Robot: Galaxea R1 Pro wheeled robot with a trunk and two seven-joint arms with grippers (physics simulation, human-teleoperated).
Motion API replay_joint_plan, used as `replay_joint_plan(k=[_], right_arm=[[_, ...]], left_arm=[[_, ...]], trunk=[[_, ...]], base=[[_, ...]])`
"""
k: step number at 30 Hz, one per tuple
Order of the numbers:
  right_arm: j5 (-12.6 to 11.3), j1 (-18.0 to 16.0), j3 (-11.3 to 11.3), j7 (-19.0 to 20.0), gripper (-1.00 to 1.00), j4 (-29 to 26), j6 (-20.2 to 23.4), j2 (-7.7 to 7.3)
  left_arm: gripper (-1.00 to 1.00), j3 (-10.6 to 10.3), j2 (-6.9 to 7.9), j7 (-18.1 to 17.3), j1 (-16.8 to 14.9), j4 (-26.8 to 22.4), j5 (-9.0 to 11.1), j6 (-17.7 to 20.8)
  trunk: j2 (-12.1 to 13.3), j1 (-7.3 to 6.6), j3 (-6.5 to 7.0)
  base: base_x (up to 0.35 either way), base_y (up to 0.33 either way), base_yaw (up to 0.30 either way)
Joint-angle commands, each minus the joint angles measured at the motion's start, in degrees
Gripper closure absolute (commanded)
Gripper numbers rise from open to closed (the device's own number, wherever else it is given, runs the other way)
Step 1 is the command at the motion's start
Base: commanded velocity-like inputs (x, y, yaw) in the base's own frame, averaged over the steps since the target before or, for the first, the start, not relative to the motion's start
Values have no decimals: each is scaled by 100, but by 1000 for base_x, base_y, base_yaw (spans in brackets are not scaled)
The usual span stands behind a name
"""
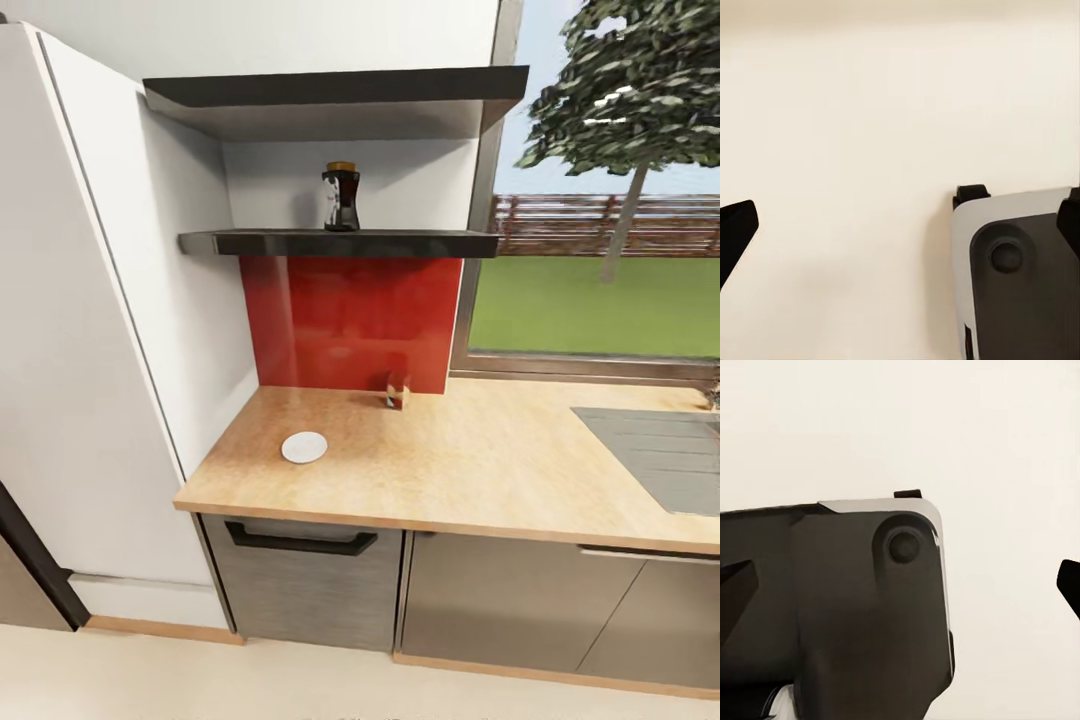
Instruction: Set up a coffee station on the kitchen countertop: keep the coffee maker on the countertop, move the bottle of coffee from the kitchen shelf to the counter next to the coffee maker, place a paper coffee filter on top of the coffee maker, put the saucer next to the coffee maker with the coffee cup on the saucer, and place the electric kettle next to the coffee maker.
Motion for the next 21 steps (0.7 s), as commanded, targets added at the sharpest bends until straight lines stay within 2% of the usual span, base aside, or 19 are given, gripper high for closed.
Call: replay_joint_plan(k=[1, 9, 10, 12, 15, 21], right_arm=[[-2, -5, -29, -1, -100, 4, -22, 3], [-2, -5, -30, -3, -100, -6, -26, 11], [-2, -5, -30, -3, -100, -6, -27, 11], [-2, -5, -30, -3, -100, -4, -27, 11], [-2, -5, -30, -6, -100, -3, -26, 11], [-2, -5, -30, -10, -100, 2, -25, 11]], left_arm=[[-100, -44, 0, -27, -4, 2, 59, -43], [-100, -68, -12, -34, -53, -20, 46, -130], [-100, -71, -11, -38, -66, -21, 44, -219], [-100, -77, -14, -89, -90, -28, 41, -655], [-100, -81, -43, -128, -167, -37, 29, -1002], [-100, -83, -78, -148, -534, -143, -3, -1193]], trunk=[[-12, 3, -13], [-12, 3, -12], [-12, 3, -12], [-12, 3, -12], [-12, 3, -12], [-12, 3, -12]], base=[[-21, 0, -14], [-5, 0, -3], [0, 0, 0], [0, 0, 0], [0, 0, 0], [-37, 0, 0]])
